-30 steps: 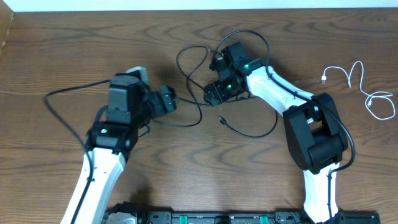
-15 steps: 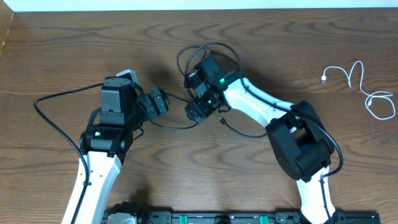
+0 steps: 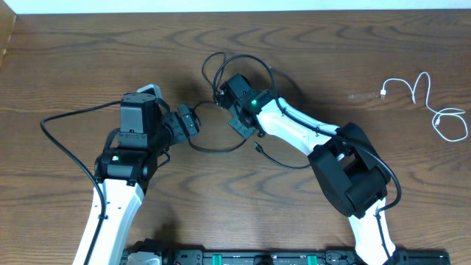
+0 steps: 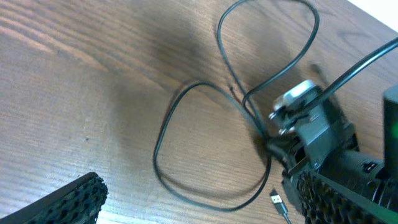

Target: Untangle cables

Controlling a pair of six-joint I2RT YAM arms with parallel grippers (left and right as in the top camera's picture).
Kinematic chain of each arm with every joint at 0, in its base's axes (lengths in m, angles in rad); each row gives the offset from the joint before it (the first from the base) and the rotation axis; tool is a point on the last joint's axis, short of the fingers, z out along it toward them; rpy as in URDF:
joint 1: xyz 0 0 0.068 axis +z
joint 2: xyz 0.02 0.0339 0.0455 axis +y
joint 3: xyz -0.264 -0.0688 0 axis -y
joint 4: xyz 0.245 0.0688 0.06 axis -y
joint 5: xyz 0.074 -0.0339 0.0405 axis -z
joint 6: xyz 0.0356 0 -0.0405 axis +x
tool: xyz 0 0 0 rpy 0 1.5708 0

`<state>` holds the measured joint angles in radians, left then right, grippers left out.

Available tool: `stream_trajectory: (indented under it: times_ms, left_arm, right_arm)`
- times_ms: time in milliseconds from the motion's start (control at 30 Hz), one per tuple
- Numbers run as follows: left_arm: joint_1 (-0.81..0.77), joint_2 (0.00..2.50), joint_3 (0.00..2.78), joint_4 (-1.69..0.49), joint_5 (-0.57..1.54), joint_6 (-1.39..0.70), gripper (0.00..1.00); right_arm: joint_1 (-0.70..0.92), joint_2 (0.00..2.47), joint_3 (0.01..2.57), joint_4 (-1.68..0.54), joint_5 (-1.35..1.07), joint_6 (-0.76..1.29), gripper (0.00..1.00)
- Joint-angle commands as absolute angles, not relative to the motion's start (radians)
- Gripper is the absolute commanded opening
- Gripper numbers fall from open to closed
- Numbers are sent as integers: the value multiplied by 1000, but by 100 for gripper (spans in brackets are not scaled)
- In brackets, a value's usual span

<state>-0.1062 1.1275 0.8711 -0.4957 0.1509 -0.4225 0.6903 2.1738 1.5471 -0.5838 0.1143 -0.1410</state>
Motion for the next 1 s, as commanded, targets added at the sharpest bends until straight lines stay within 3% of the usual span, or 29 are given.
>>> stream_trajectory:
  times_ms: [0, 133, 333, 500, 733, 967]
  left_arm:
    - [-100, 1122, 894, -534, 142, -451, 98]
    - [-100, 1122, 894, -574, 142, -451, 98]
    - [-100, 1122, 894, -587, 146, -496, 98]
    - [-100, 1122, 894, -591, 146, -496, 98]
    - [-101, 1122, 894, -617, 146, -533, 98]
    - [-101, 1122, 894, -625, 147, -537, 98]
  right_arm:
    - [648, 2195, 1541, -551, 231, -47, 1]
    - [581, 2173, 1613, -535, 238, -45, 1]
    - [403, 2126, 1976, -558, 255, -46, 1]
    - [146, 2125, 2294, -532, 305, -69, 1]
    - [-187, 2146, 2293, -595, 182, -64, 1]
    - [-366, 2207, 2210, -697, 147, -60, 1]
